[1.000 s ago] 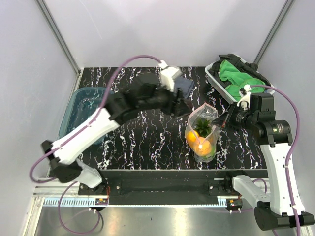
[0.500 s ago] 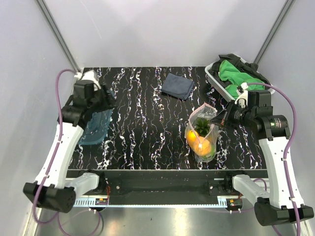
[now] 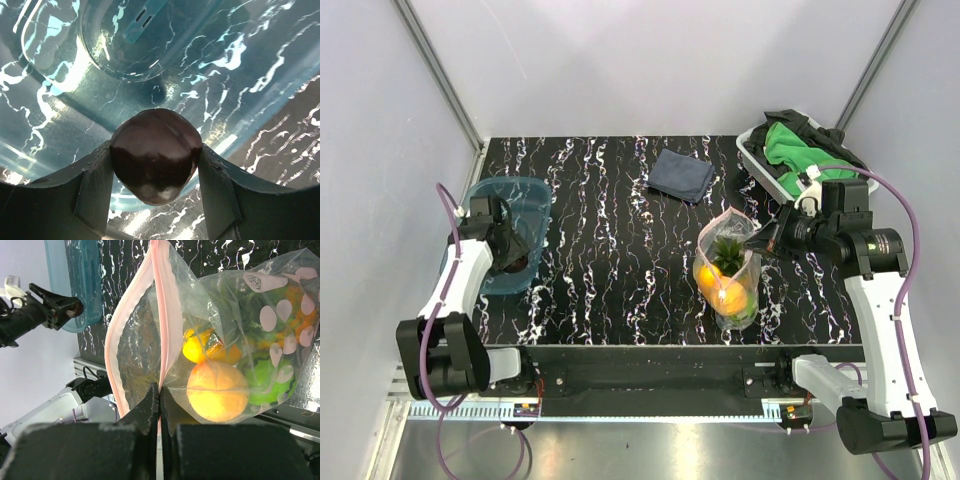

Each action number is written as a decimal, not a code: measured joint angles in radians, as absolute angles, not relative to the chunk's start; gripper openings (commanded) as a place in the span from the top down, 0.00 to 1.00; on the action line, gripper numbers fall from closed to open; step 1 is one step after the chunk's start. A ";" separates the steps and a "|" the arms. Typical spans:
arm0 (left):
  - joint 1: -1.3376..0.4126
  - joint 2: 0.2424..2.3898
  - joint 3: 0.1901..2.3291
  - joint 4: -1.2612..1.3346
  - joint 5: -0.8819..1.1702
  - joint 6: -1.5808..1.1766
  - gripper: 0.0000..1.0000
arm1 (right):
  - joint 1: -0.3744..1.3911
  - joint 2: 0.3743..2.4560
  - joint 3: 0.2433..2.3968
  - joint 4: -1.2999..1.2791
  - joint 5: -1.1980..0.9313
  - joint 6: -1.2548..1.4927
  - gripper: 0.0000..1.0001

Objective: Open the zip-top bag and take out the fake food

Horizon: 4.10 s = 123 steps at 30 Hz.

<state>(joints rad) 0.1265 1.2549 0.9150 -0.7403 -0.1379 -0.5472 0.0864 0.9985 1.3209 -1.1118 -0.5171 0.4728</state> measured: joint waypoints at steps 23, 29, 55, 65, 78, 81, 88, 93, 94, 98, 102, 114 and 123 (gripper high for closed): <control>-0.011 1.097 0.860 -0.725 -0.084 -0.613 0.25 | 0.094 1.050 1.338 -1.113 -0.522 0.476 1.00; -0.439 1.087 1.030 -0.626 0.024 -0.730 0.33 | 0.094 1.047 1.338 -1.112 -0.522 0.476 1.00; -1.032 1.664 1.579 -0.412 0.265 -0.539 0.77 | 0.094 1.005 1.335 -1.118 -0.534 0.479 1.00; -1.041 1.750 1.668 -0.480 0.267 -0.517 0.68 | 0.094 1.011 1.367 -1.123 -0.542 0.479 1.00; -1.075 1.802 1.639 -0.562 0.280 -0.465 0.27 | 0.094 1.026 1.370 -1.123 -0.554 0.478 1.00; -1.079 1.802 1.632 -0.567 0.276 -0.461 0.22 | 0.094 1.027 1.370 -1.128 -0.547 0.475 1.00; -1.095 1.804 1.621 -0.569 0.255 -0.451 0.18 | 0.094 1.026 1.370 -1.128 -0.553 0.479 1.00; -1.111 1.818 1.603 -0.564 0.221 -0.444 0.19 | 0.094 1.005 1.358 -1.139 -0.548 0.479 1.00; -1.114 1.821 1.596 -0.561 0.213 -0.444 0.19 | 0.094 1.002 1.355 -1.142 -0.547 0.480 1.00; -1.124 1.835 1.576 -0.558 0.192 -0.443 0.18 | 0.094 0.984 1.341 -1.151 -0.548 0.485 1.00; -1.129 1.848 1.573 -0.555 0.187 -0.435 0.17 | 0.094 0.968 1.335 -1.158 -0.547 0.487 1.00; -1.129 1.856 1.581 -0.566 0.199 -0.412 0.89 | 0.094 0.967 1.335 -1.158 -0.547 0.486 1.00; -1.119 1.861 1.647 -0.613 0.199 -0.389 1.00 | 0.094 0.963 1.334 -1.157 -0.542 0.476 1.00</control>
